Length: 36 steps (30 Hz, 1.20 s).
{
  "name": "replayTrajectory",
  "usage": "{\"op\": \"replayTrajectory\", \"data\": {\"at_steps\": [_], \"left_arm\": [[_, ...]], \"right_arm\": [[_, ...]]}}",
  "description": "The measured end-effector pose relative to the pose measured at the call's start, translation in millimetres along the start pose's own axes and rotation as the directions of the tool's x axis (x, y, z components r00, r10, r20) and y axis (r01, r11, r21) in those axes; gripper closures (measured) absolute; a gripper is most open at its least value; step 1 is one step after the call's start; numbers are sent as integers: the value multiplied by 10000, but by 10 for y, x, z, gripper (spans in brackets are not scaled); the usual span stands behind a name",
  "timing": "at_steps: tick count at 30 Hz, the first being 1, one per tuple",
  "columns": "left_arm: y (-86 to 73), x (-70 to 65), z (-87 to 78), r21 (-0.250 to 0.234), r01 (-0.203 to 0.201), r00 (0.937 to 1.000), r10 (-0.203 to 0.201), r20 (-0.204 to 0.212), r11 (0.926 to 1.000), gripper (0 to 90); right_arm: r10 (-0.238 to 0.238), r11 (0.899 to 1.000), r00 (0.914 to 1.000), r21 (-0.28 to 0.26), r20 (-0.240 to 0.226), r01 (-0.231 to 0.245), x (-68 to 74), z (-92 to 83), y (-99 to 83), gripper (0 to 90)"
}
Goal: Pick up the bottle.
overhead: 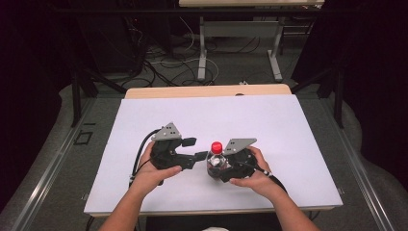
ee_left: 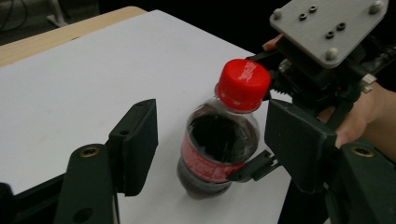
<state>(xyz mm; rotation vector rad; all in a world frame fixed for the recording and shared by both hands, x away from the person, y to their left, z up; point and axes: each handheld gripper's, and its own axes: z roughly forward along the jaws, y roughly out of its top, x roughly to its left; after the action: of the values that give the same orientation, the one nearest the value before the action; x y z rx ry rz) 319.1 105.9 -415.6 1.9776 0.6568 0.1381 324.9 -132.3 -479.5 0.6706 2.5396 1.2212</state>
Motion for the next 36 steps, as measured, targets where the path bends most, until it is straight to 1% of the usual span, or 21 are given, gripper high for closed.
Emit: {"op": "replayTrajectory", "data": {"at_steps": [2,6,7,9,10,11,13,14,15,16,19,21,22,23,25,28,29,31,33,35,36], "left_arm": [[57,-37,37,168,50,9998,-53,192,9998,376],[131,-50,97,270,174,9990,-185,399,9995,399],[148,-49,112,311,118,9987,-133,488,9994,403],[174,-59,146,467,266,9983,-289,507,9986,416],[186,-56,162,522,183,9983,-211,535,9985,428],[193,-65,178,527,243,9982,-271,535,9983,438],[201,-65,195,535,184,9982,-214,555,9984,449],[218,-72,218,588,172,9977,-210,648,9981,457],[218,-72,218,588,172,9977,-210,648,9981,461],[228,-78,231,619,174,9974,-217,692,9979,466],[255,-90,268,705,-22,9979,-24,647,9975,487],[270,-96,292,743,-63,9981,17,617,9972,500],[279,-103,301,817,-29,9980,-23,636,9967,505],[289,-111,327,788,-89,9978,36,664,9969,512],[306,-115,338,935,-226,9968,153,781,9954,530],[311,-130,354,911,-210,9970,140,764,9956,579],[323,-125,349,1061,-361,9957,267,886,9937,582],[326,-140,360,948,-294,9965,217,807,9951,591],[334,-142,365,913,-473,9960,400,802,9947,595],[334,-149,367,897,-501,9962,434,758,9947,600],[339,-150,357,1037,-550,9959,471,774,9931,601]], "right_arm": [[-10,10000,10000,-8,-31,10,2,2,-3,295],[-25,10000,9999,50,-107,25,13,12,-11,295],[13,9999,9999,105,-126,-12,16,12,-13,295],[0,9999,9999,101,-124,1,18,13,-13,295],[3,10000,9999,97,-139,-1,18,12,-13,295],[-12,10000,9998,82,-176,14,17,12,-12,295],[-16,10000,9998,68,-179,17,17,11,-12,295],[-30,10000,9998,74,-217,31,17,8,-12,295],[-122,9999,9998,21,-151,122,12,6,-11,295],[-49,10000,9998,14,-198,50,16,5,-12,295],[-57,10000,9997,-8,-254,57,15,1,-11,295],[-72,10000,9996,-19,-277,72,18,-2,-10,295],[-85,10000,9995,-30,-296,84,20,-2,-10,295],[-51,10000,9995,-14,-299,51,25,-4,-9,295],[-62,10000,9995,-49,-318,60,30,-4,-7,295],[-46,10000,9991,-75,-426,42,35,-10,-4,295],[-33,10000,9990,-73,-455,30,35,-12,-3,295],[-20,10000,9988,-81,-489,16,32,-13,-3,295],[-24,9999,9988,-138,-488,17,29,-14,-5,295],[2,10000,9986,-44,-534,-4,23,-20,-3,295],[4,10000,9986,-46,-528,-7,23,-20,-4,295]]}}
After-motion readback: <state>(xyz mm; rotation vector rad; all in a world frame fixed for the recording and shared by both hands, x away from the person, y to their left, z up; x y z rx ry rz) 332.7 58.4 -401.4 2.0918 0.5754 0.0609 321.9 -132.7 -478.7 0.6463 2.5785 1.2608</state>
